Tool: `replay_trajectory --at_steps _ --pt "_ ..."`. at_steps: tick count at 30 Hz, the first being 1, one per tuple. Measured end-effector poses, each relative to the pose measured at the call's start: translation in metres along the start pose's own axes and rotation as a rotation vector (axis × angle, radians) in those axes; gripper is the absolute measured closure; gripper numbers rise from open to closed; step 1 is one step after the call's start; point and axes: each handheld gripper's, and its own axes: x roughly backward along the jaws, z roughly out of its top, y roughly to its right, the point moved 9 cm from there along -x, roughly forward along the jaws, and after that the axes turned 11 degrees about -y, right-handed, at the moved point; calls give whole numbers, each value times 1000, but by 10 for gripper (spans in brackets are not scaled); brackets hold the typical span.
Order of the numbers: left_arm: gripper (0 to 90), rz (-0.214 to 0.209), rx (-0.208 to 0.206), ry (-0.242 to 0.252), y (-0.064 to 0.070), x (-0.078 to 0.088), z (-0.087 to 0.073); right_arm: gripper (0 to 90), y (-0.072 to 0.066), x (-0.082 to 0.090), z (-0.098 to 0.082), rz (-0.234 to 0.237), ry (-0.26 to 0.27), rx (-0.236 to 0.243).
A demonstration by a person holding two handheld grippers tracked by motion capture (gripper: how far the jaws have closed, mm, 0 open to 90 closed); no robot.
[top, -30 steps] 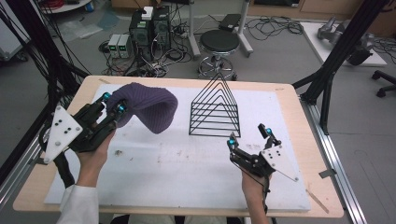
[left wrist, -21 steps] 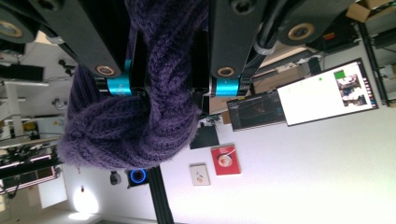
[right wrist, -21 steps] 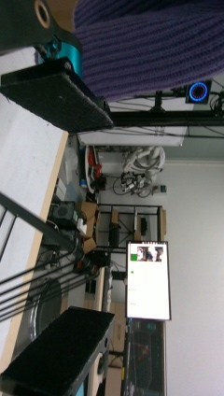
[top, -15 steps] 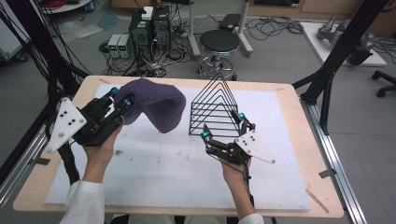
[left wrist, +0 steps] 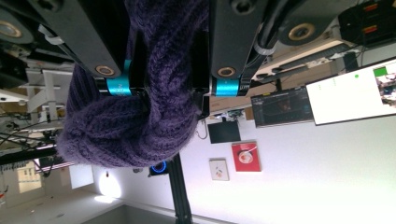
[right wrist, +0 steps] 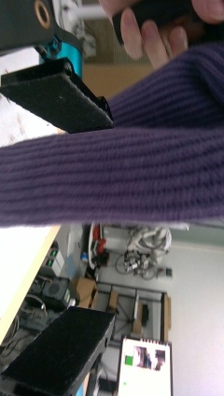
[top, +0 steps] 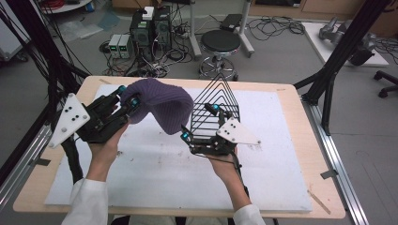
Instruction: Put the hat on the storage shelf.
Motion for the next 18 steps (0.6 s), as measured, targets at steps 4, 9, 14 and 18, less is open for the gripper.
replay_trajectory --at_steps 4,9,14,18 --pt "765 -27 3 6 3 -4 1 66 4 -6 6 16 13 -23" --pt "765 -59 24 24 5 -9 2 201 2 -11 15 93 4 -13" --pt "763 -129 96 62 8 -16 5 408 -3 -12 12 169 -68 13" --pt "763 -152 121 70 11 -19 4 433 -8 -10 14 200 -93 30"
